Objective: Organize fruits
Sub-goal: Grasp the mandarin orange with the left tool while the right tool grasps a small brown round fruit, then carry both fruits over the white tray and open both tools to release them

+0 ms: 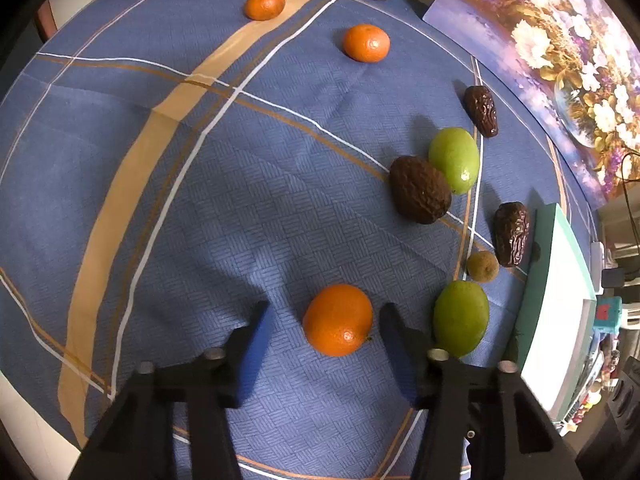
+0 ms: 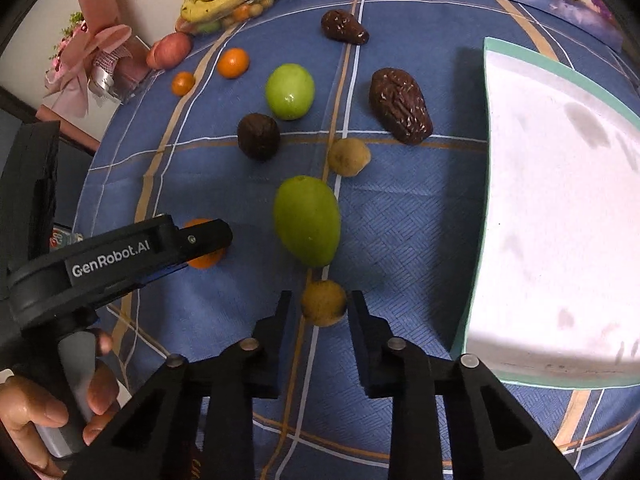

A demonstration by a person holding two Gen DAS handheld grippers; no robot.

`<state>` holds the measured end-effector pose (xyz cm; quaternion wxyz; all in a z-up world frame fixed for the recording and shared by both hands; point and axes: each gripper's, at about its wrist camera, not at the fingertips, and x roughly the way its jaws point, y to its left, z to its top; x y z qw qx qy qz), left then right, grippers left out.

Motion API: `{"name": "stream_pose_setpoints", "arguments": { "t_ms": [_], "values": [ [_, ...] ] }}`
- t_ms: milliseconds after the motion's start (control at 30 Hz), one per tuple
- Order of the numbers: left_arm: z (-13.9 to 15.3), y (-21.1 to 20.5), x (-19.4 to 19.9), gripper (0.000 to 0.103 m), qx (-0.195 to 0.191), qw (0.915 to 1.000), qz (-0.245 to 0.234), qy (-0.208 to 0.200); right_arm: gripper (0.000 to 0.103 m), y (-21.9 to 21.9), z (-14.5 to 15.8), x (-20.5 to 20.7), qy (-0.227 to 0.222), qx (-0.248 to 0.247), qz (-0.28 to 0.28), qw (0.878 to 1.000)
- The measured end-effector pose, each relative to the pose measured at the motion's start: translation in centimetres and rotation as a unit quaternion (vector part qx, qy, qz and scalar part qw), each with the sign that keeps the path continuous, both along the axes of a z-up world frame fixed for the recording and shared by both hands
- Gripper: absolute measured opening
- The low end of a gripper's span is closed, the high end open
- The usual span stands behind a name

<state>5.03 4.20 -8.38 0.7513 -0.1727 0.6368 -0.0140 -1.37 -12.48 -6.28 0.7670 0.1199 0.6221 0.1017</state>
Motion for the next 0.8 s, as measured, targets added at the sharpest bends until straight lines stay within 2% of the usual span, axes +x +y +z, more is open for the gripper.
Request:
{"name": "stream_pose_setpoints", "arguments": {
  "t_ms": [67,100,233,567,667,800],
  "values": [
    [-0.1,0.1,-0.1,0.037,-0.009,1.0000,0.001,0.001,0.025,-0.1,0.0,0.0,-0.001,0.000,0.000,1.000],
    [-0.1,0.2,-0.2,0.036,-0.011,0.9999,0.003,0.001,0.025,-0.1,0.1,-0.1,-0.003,0.000,0.000,1.000],
    [0.2,0.9,-0.7,0.035,-0.023,0.9997,0.008,-0.010,0.025,-0.2,0.6,-0.2,-0.014,0.005,-0.004,1.000],
    [5.9,1.6,-2.7,0.035,-0.034,0.9962,-0.002,-0.081,0.025,-1.6,4.2,-1.0,-0.080,-0.006,-0.032,0.996],
    [7.3,1.3,-2.7,0.035,-0.035,0.9952,-0.004,-0.092,0.025,-2.9,5.0,-1.1,-0.091,-0.004,-0.050,0.995],
    [8.3,-0.5,-1.7,0.035,-0.044,0.9940,-0.016,-0.098,0.025,-4.7,5.6,-0.7,-0.097,-0.026,-0.077,0.992]
  ]
}}
